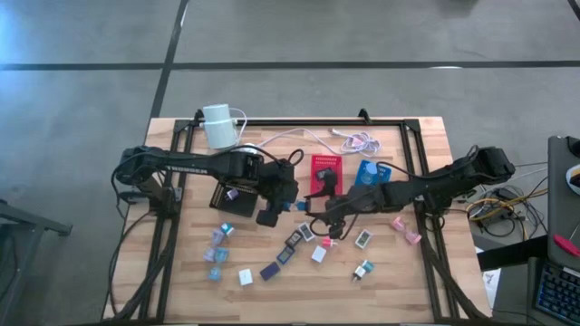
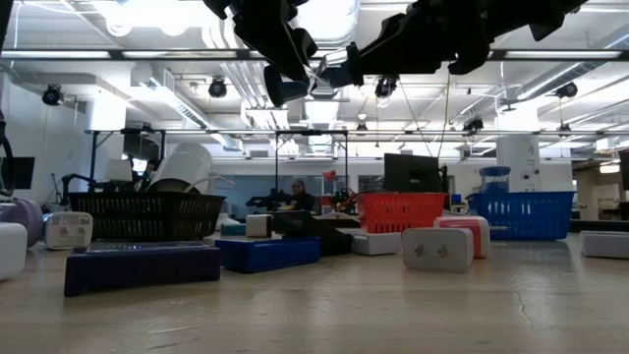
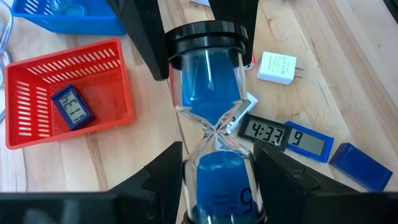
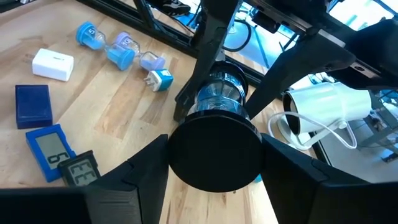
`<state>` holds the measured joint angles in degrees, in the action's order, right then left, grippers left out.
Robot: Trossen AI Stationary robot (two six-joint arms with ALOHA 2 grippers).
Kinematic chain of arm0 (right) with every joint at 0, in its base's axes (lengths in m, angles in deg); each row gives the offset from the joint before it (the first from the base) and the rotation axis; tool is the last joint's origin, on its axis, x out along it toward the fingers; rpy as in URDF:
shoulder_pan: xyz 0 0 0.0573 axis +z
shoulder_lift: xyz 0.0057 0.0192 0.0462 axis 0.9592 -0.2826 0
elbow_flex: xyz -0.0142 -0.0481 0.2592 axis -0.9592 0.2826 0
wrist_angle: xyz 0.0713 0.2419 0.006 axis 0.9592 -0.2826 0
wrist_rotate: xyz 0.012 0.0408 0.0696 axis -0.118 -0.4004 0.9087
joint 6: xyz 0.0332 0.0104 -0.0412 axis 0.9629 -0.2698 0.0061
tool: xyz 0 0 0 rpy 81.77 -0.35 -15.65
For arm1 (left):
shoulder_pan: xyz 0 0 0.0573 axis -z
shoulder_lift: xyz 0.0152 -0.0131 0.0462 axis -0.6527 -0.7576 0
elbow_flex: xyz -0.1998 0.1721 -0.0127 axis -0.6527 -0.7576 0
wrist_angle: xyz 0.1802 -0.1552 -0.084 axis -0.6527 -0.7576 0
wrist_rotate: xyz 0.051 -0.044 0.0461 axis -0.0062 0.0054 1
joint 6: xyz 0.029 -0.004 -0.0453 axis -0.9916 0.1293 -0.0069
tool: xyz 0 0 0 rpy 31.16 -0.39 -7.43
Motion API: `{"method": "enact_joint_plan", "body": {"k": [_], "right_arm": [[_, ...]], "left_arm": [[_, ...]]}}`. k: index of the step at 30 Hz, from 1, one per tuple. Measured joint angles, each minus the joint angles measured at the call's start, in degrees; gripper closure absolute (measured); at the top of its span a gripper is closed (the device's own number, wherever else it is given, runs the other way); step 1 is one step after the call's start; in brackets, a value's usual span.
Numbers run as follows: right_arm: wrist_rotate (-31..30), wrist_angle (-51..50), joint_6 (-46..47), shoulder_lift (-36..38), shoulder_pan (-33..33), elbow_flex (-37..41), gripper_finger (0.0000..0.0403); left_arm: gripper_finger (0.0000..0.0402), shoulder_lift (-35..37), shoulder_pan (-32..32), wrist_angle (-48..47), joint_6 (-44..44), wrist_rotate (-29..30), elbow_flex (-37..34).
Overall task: Pick & Place Office items
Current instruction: Put the black hourglass into the blue bin
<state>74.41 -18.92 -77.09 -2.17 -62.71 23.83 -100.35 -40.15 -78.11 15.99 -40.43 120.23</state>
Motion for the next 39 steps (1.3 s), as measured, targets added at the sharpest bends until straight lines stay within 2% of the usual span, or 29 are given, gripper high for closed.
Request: {"method": "enact_joint_plan", "body": {"k": [7, 14, 19, 24, 27, 30, 34, 39], "right_arm": [[-0.2, 0.5, 0.1, 0.0, -0.1, 0.0, 0.0197], [-0.1, 0.5, 0.0, 0.0, 0.0, 0.0, 0.0197], [-0.1, 0.1, 0.1, 0.0, 0.0, 0.0, 0.0197], [0.2, 0.1, 0.3, 0.0, 0.0, 0.0, 0.0197], [0.3, 0.1, 0.4, 0.0, 0.0, 0.0, 0.0197], [1.2, 0.5, 0.8, 0.0, 0.0, 0.0, 0.0197], [1.6, 1.8, 2.4, 0.1, 0.0, 0.0, 0.0197], [5.5, 5.2, 2.8, 2.4, 0.0, 0.0, 0.0197]], "left_arm": [[0.0155, 0.0, 0.0, 0.0, 0.0, -0.4, 0.2], [0.0142, 2.0, 0.0, -2.8, 3.1, -0.9, 0.2], [0.0141, 9.1, 0.4, -5.4, 4.5, -2.7, -3.3], [0.0151, 22.4, 0.3, -2.6, 3.9, -5.5, -15.1], [0.0165, 31.8, -0.3, 5.0, 5.4, -5.3, -24.6], [0.0197, 41.1, -0.5, 14.5, 6.1, -5.1, -34.6], [0.0267, 51.4, -0.5, 29.5, 7.5, -3.6, -46.8], [0.0364, 60.0, -0.5, 47.2, 9.7, 5.6, -58.4]]}}
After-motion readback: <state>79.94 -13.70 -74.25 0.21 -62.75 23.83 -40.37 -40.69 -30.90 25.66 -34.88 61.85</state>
